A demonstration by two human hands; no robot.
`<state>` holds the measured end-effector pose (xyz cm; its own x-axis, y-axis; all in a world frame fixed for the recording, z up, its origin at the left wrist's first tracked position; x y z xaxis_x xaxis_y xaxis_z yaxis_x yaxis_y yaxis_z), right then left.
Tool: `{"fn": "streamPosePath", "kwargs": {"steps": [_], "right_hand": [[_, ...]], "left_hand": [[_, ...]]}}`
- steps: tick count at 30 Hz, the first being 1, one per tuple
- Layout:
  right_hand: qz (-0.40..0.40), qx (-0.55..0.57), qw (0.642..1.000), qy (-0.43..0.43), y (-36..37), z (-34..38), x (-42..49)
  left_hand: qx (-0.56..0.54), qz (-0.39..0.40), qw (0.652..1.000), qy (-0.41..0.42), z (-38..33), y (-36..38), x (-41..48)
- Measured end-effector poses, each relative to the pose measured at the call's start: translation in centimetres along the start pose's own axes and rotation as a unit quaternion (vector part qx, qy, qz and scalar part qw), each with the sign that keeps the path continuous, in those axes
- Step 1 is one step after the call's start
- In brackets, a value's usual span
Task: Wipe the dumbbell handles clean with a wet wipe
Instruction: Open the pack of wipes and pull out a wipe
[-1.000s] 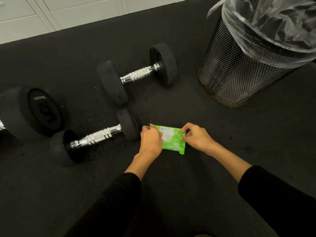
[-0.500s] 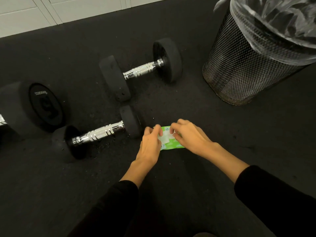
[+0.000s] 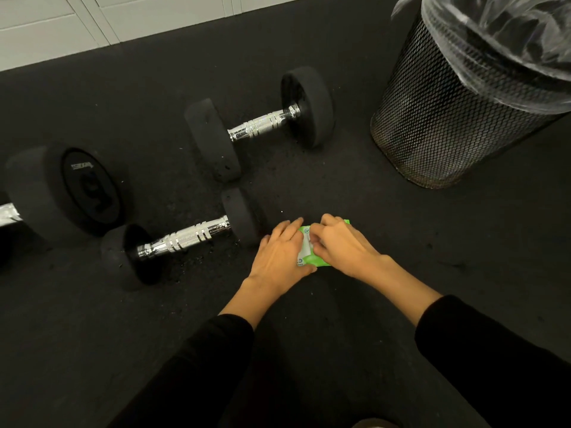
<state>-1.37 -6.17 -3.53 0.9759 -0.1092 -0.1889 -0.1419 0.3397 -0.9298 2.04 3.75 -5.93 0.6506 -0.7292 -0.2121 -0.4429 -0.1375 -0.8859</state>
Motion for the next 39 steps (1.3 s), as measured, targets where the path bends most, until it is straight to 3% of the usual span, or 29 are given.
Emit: {"fn": "streamPosePath", "kwargs": {"steps": [3, 8, 11, 14, 16, 21, 24, 28, 32, 39], "right_hand": [[-0.002, 0.081, 0.995, 0.056, -0.1, -1.0, -0.1], [-0.093, 0.191, 0.958, 0.192, -1.0, -4.0, -0.6], [-0.057, 0.212, 0.958, 0.186, -0.8, -4.1, -0.3], [-0.005, 0.159, 0.978, 0.134, -0.1, -3.2, 0.1], [-0.031, 0.192, 0.97, 0.143, -0.4, -3.4, 0.2], [-0.081, 0.457, 0.85, 0.25, -1.1, -5.6, -1.1], [-0.075, 0.524, 0.802, 0.277, -1.0, -6.1, -1.8], [-0.099, 0.625, 0.708, 0.314, -1.8, -7.4, -2.1], [-0.119, 0.641, 0.683, 0.33, -2.8, -8.3, -1.9], [-0.152, 0.633, 0.674, 0.349, -3.8, -8.7, -1.5]], "left_hand": [[-0.013, 0.008, 1.0, -0.008, 0.3, 0.0, 0.7], [-0.044, -0.002, 0.999, -0.02, 0.5, 0.2, 0.8], [-0.041, -0.005, 0.999, -0.019, 0.5, 0.3, 0.8], [-0.022, 0.011, 1.0, -0.017, 0.5, 0.4, 0.8], [-0.017, 0.021, 0.999, -0.02, 0.7, 0.6, 0.8], [-0.052, -0.006, 0.998, -0.027, 0.7, 0.4, 0.8], [-0.071, -0.027, 0.997, -0.025, 0.4, 0.6, 0.8], [-0.08, -0.039, 0.996, -0.022, 0.1, 0.8, 0.9], [-0.095, -0.04, 0.994, -0.023, -1.0, 1.0, 1.5], [-0.098, -0.037, 0.995, -0.002, -4.3, 1.3, 3.5]]}}
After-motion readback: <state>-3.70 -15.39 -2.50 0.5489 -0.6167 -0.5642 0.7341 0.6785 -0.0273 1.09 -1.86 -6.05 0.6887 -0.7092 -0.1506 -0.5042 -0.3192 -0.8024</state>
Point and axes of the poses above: each hand's wrist, its own x-axis towards the middle knuckle, its own y-axis out of the palm, z = x × y, the point moved 6 cm from there along x, towards the middle knuckle, and after that the axes turned 8 degrees about -z, right-handed, at the moved point
